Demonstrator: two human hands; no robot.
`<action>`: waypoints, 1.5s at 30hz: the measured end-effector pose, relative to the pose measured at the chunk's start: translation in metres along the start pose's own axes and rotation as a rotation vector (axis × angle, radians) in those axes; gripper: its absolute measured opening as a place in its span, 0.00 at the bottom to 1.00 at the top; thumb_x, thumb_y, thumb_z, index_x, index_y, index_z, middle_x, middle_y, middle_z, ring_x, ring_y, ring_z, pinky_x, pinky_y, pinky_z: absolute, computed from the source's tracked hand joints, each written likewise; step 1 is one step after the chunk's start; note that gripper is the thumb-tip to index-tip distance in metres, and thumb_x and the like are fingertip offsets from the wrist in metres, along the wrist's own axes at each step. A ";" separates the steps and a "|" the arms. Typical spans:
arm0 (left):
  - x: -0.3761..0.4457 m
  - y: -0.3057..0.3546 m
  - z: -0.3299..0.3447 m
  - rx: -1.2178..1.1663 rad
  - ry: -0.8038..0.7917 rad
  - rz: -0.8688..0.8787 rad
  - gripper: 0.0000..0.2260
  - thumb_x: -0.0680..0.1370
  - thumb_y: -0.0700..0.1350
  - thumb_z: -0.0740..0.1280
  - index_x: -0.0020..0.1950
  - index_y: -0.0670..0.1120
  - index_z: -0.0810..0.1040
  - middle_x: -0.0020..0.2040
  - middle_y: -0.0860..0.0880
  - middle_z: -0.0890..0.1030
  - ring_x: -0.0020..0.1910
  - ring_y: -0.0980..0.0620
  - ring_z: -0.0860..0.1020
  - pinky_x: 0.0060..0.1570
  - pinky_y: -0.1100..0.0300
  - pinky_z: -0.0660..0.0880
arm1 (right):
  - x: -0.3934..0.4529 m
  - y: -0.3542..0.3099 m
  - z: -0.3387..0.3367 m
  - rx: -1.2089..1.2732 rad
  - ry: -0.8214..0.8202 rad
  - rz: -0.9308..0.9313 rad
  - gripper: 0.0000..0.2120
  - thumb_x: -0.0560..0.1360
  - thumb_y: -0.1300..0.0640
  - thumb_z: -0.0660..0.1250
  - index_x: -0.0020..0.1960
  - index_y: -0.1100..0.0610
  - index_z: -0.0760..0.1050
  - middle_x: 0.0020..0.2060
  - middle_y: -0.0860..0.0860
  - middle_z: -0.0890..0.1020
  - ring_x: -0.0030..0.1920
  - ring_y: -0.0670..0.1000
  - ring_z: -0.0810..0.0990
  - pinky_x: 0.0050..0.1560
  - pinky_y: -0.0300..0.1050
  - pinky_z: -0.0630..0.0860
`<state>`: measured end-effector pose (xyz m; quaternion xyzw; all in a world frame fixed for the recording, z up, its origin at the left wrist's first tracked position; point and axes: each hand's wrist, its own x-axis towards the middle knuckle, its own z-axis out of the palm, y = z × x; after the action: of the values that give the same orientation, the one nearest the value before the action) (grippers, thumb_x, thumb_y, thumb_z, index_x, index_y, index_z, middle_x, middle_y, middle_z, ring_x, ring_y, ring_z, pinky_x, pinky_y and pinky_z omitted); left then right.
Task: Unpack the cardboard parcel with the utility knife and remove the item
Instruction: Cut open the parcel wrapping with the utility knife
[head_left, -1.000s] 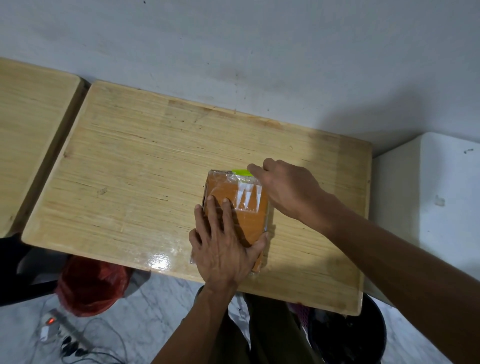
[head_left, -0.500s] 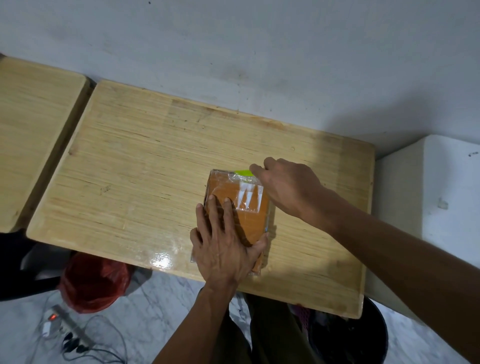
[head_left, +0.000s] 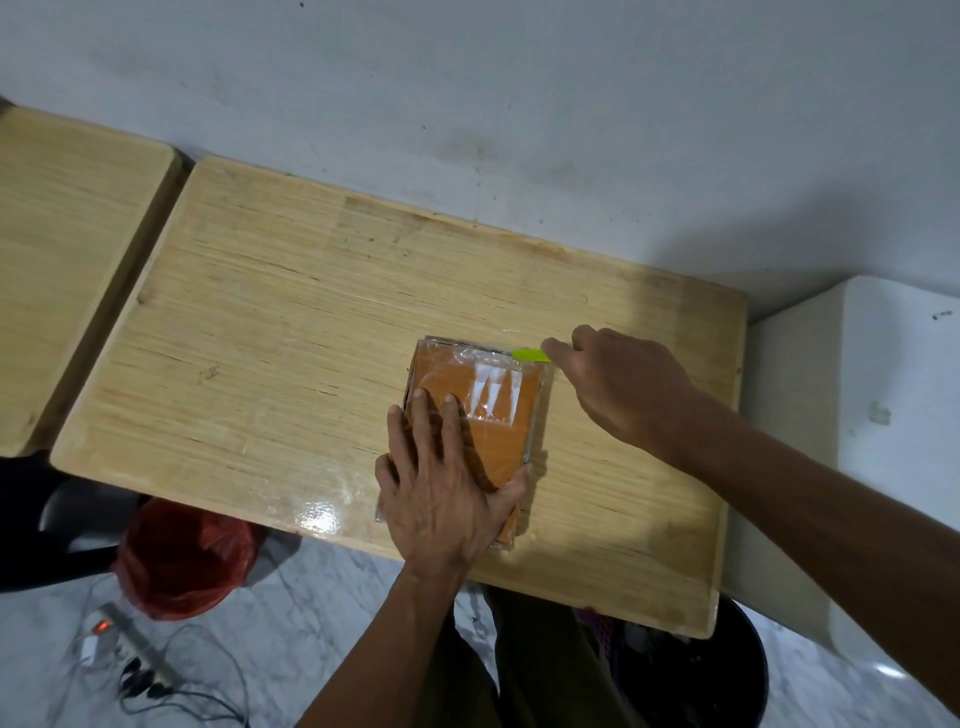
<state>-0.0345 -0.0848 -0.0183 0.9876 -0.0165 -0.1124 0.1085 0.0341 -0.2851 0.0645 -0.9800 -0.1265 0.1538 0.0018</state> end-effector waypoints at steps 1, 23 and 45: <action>0.000 0.000 0.000 0.000 0.000 -0.001 0.51 0.67 0.81 0.53 0.81 0.50 0.58 0.82 0.42 0.56 0.80 0.38 0.55 0.67 0.41 0.65 | -0.003 0.003 0.001 0.005 0.006 0.008 0.19 0.78 0.63 0.57 0.68 0.55 0.67 0.48 0.53 0.75 0.46 0.55 0.78 0.35 0.48 0.72; -0.002 0.000 0.002 0.019 -0.006 0.039 0.51 0.66 0.80 0.56 0.81 0.50 0.58 0.82 0.43 0.56 0.80 0.39 0.54 0.67 0.40 0.65 | -0.040 0.033 0.030 0.142 0.059 0.075 0.26 0.77 0.64 0.56 0.73 0.51 0.65 0.49 0.51 0.76 0.46 0.53 0.76 0.35 0.45 0.66; 0.008 -0.011 -0.017 -0.126 -0.087 0.108 0.30 0.79 0.66 0.54 0.78 0.54 0.59 0.81 0.47 0.55 0.79 0.40 0.54 0.67 0.34 0.68 | -0.075 -0.085 0.072 1.379 0.269 0.920 0.06 0.75 0.49 0.70 0.46 0.51 0.76 0.37 0.52 0.81 0.37 0.52 0.81 0.38 0.46 0.80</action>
<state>-0.0225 -0.0710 -0.0060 0.9706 -0.0671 -0.1502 0.1756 -0.0781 -0.2244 0.0219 -0.7232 0.4094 0.0639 0.5525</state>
